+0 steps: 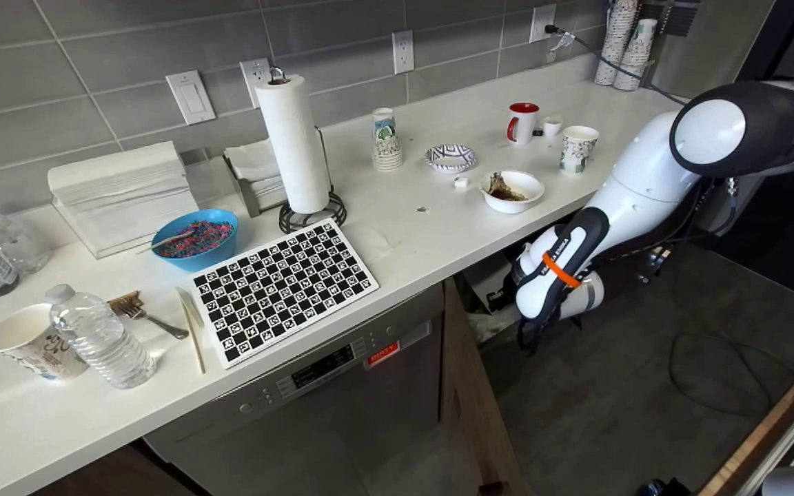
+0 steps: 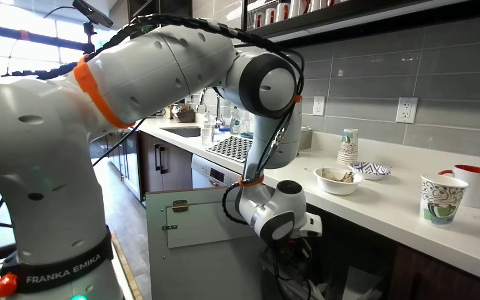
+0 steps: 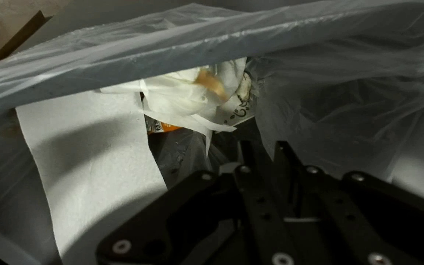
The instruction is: Pick up one object from the countertop and put it inside the grey bin.
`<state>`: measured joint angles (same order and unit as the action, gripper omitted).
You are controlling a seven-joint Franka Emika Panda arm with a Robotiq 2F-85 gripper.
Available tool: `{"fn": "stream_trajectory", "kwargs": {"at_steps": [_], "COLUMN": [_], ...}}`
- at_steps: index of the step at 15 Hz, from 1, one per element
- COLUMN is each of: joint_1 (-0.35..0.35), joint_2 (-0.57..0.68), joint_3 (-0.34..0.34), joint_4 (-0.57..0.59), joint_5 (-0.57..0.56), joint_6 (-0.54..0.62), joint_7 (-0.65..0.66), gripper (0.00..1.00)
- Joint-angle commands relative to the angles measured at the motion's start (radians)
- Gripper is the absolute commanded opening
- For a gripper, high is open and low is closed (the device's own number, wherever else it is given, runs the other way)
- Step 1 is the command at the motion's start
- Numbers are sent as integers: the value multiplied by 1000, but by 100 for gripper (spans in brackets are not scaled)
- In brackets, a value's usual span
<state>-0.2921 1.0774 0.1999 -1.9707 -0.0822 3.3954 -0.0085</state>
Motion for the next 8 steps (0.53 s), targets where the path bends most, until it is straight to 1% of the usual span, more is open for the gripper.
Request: {"fn": "stream_trajectory", "kwargs": {"at_steps": [1, 3, 4, 5, 6, 7, 8], "joint_1": [34, 42, 42, 44, 33, 40, 34], "joint_2": [28, 11, -10, -31, -63, -87, -118], "joint_3": [-24, -31, -30, -32, -22, -29, -27], "joint_4": [31, 15, -7, -32, -69, -97, -137], "joint_5": [26, 32, 32, 29, 19, 23, 17], "joint_6": [24, 15, 1, -10, -33, -33, -44], "joint_7": [28, 29, 28, 25, 19, 21, 16], "gripper": [56, 69, 78, 85, 94, 99, 100]}}
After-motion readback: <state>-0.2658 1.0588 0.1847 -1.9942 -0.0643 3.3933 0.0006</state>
